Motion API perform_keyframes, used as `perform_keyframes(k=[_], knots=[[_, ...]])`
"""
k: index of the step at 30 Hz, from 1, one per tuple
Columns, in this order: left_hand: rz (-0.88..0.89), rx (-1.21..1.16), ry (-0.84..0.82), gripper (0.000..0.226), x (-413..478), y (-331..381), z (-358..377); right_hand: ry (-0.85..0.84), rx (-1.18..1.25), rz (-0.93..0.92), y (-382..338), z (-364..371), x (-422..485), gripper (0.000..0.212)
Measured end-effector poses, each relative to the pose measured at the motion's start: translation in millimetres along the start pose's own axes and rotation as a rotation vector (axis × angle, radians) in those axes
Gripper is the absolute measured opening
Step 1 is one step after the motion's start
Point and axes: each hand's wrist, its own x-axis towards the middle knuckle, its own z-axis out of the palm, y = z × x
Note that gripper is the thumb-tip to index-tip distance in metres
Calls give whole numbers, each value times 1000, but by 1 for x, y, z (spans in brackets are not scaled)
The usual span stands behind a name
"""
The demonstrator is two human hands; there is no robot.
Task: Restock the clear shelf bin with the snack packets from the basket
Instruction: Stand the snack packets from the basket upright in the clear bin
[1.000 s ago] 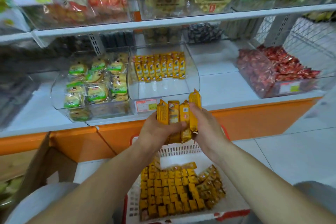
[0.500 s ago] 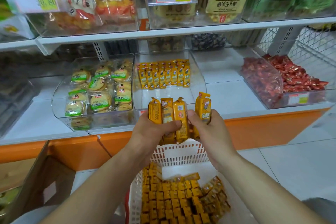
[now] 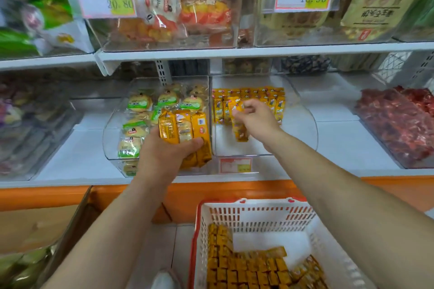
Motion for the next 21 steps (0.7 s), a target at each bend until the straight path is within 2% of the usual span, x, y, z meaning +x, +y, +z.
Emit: perform_keyframes(k=[5,11,16,21], knots=[[-1,-4,0,32,11,-7,-11,-7,-181,-65,10,39,67,39],[-42,30,22,39,18,-14,-18,29,-542,-151,25,58,97,41],[-53,24,8,39,16,-16,-15,52,-621,-185,26,59,97,25],[-70,20,6,39,15,-12,-9,35,-603,-151,13,43,82,29]])
